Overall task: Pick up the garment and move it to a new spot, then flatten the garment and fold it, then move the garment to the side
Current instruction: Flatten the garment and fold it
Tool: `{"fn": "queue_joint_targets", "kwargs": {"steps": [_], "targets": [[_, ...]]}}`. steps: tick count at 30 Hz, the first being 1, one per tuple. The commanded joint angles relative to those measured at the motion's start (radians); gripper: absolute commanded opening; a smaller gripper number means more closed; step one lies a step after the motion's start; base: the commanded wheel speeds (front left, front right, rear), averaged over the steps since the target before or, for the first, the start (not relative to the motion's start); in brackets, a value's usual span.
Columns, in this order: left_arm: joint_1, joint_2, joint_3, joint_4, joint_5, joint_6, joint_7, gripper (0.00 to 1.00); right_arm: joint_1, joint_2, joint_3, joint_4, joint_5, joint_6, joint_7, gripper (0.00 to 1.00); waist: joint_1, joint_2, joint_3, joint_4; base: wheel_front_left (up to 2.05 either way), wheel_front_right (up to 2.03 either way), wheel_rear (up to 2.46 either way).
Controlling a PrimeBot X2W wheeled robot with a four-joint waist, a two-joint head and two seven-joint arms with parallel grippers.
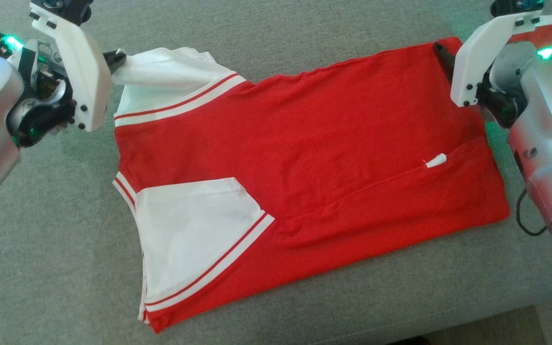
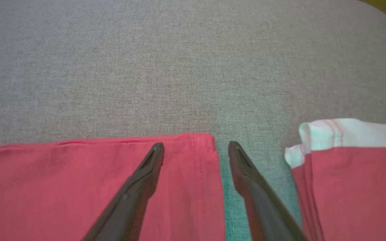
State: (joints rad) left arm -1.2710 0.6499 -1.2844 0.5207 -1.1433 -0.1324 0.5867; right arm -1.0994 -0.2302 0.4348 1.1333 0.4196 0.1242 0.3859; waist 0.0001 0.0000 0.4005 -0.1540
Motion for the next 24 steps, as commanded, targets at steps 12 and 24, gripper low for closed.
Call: {"fn": "queue_joint_targets", "kwargs": {"steps": [12, 24], "targets": [[-0.07, 0.026, 0.017, -0.007, -0.019, 0.002, -0.026, 0.0, -0.057, 0.019, 0.022, 0.051, 0.033, 0.007, -0.035, 0.11, -0.0001, 0.0, 0.001, 0.022, 0.0, 0.0, 0.0], [-0.093, 0.029, 0.008, -0.036, 0.017, 0.002, -0.148, 0.0, -0.091, 0.01, 0.024, 0.089, 0.048, 0.007, -0.09, 0.0, -0.0001, 0.0, -0.006, 0.019, 0.0, 0.0, 0.0]]}}
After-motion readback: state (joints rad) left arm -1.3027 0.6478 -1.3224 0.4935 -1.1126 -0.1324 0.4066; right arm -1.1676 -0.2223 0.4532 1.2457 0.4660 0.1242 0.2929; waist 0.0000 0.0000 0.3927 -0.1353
